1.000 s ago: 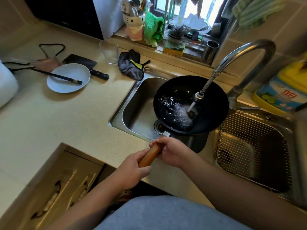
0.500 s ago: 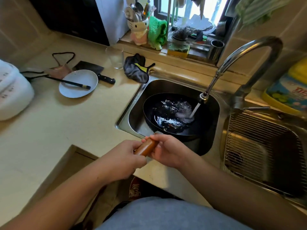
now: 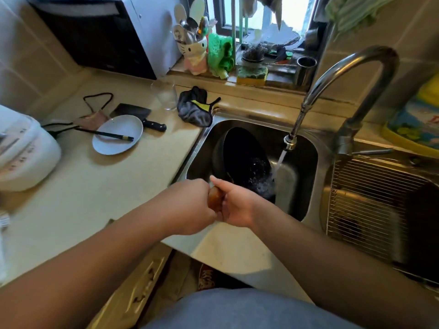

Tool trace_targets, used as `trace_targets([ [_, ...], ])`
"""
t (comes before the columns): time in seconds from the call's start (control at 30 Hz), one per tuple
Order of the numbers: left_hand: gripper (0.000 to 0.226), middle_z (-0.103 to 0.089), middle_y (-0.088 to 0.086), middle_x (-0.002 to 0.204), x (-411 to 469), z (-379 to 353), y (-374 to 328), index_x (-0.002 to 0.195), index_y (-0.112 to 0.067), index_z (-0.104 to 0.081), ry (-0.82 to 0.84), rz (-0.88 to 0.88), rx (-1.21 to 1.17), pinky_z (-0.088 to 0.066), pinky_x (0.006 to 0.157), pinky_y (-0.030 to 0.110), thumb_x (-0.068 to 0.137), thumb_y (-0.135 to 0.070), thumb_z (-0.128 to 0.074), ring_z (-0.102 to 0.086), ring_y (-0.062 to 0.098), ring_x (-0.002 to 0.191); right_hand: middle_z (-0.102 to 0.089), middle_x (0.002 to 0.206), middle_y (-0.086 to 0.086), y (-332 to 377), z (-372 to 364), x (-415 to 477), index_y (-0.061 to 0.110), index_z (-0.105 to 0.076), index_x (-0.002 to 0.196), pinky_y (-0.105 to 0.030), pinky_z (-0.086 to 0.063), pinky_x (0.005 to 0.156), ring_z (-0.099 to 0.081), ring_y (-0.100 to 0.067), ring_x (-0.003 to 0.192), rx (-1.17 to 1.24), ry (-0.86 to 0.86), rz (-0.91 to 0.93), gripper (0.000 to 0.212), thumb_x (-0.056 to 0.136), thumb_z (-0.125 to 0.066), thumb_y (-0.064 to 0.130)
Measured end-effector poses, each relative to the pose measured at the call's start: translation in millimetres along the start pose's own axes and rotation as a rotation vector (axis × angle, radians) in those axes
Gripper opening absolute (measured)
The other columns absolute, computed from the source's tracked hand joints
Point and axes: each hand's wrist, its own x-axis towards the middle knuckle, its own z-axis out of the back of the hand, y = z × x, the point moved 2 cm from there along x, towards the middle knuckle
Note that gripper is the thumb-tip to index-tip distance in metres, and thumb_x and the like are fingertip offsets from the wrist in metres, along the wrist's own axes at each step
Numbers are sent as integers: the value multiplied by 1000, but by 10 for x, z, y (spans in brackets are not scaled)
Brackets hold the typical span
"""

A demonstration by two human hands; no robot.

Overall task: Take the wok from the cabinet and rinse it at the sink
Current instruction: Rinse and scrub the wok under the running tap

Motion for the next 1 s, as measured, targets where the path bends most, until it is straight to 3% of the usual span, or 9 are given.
trace_targets([
  [0.2, 33, -65, 2, 102, 73, 29, -355, 127, -20, -59, -30, -26, 436, -56, 81, 34, 94, -20, -54, -65, 21, 91, -51, 46, 4, 184, 169, 42, 19, -57, 61, -16, -36, 38, -48, -8, 37, -169, -115, -39, 40, 77, -74, 51],
  [0.33, 39, -45, -4, 79, 31, -53, -412, 133, -18, -50, -137, -104, 516, -47, 66, 29, 94, -21, -51, -53, 17, 75, -49, 43, 5, 250, 241, 72, 17, -55, 65, -15, -25, 30, -38, -5, 35, -178, -58, -57, 27, 87, -63, 31],
  [0.4, 40, -48, -1, 82, 41, -107, -436, 135, -15, -47, -161, -96, 521, -46, 64, 30, 95, -23, -49, -52, 18, 75, -47, 42, 5, 256, 285, 69, 16, -55, 61, -15, -24, 33, -37, -5, 34, -131, -34, -49, 30, 89, -59, 26],
  [0.5, 33, -59, 0, 91, 67, -155, -430, 126, -18, -49, -175, -47, 262, -51, 65, 32, 99, -35, -41, -59, 17, 79, -49, 48, 2, 238, 354, 56, 15, -65, 53, -19, -24, 51, -39, -7, 42, -91, -29, -13, 37, 88, -60, 27],
  [0.57, 30, -59, -3, 89, 89, -174, -375, 122, -24, -47, -155, -27, -54, -49, 58, 30, 97, -40, -44, -60, 14, 75, -49, 64, -3, 235, 386, 73, 13, -67, 64, -23, -25, 60, -40, -10, 58, -58, -61, 11, 28, 86, -61, 29],
  [0.67, 37, -64, 9, 97, 151, -248, -288, 130, -28, -40, 33, 148, -747, -54, 51, 33, 95, -30, -55, -68, 20, 66, -39, 74, -5, 226, 429, 136, 11, -58, 79, -25, -25, 62, -34, -13, 64, 17, -122, 25, 21, 84, -61, 32],
  [0.73, 47, -66, 16, 101, 216, -331, -293, 136, -29, -40, 93, 207, -1032, -56, 53, 34, 94, -18, -57, -67, 21, 61, -37, 74, -6, 212, 459, 159, 10, -55, 81, -25, -25, 61, -33, -15, 63, 55, -123, 40, 28, 75, -67, 34],
  [0.83, 54, -59, 15, 107, 280, -417, -314, 140, -35, -44, 26, 140, -1006, -57, 52, 30, 91, -14, -55, -61, 18, 68, -48, 70, -8, 199, 551, 187, 7, -60, 75, -27, -31, 65, -39, -17, 65, 72, -90, 93, 33, 66, -72, 36],
  [1.0, 55, -56, 1, 123, 330, -431, -356, 143, -36, -47, -29, 10, -816, -57, 49, 28, 91, -18, -52, -64, 18, 88, -53, 65, -9, 240, 687, 204, 8, -61, 65, -29, -41, 62, -47, -19, 62, 114, -21, 171, 25, 73, -66, 31],
])
